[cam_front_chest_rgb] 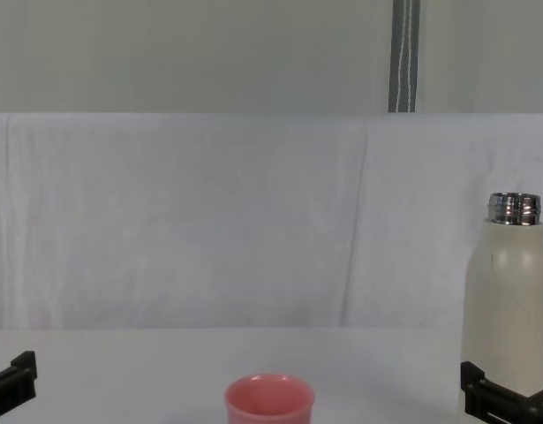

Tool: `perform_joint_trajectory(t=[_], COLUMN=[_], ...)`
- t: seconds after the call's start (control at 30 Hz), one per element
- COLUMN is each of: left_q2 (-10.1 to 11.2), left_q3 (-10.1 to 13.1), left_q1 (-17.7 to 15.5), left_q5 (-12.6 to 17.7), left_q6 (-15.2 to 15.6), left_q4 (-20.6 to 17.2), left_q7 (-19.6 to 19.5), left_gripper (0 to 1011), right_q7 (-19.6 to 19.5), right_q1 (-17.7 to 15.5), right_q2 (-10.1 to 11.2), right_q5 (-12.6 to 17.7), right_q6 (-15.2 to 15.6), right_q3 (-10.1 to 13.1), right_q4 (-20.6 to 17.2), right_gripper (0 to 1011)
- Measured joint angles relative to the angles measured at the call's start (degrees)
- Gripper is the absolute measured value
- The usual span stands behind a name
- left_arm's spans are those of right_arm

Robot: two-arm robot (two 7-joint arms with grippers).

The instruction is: Grasp the thermos with one hand and pour water into the cup lid.

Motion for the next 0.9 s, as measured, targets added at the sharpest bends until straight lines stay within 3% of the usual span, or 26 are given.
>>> perform_joint_trajectory(t=[0.9], left_q2=[0.00], left_q3=[0.00], left_q1=[0.00], left_q5=[0.00], left_q6=[0.00], left_q4=[0.00], left_q7=[0.00], left_gripper=[1001], right_q7=[0.00], right_q1=[0.00], right_q2=[0.00], right_q5=[0.00], right_q6=[0.00], right_q3=[0.00], right_q4=[0.00], right_gripper=[1001])
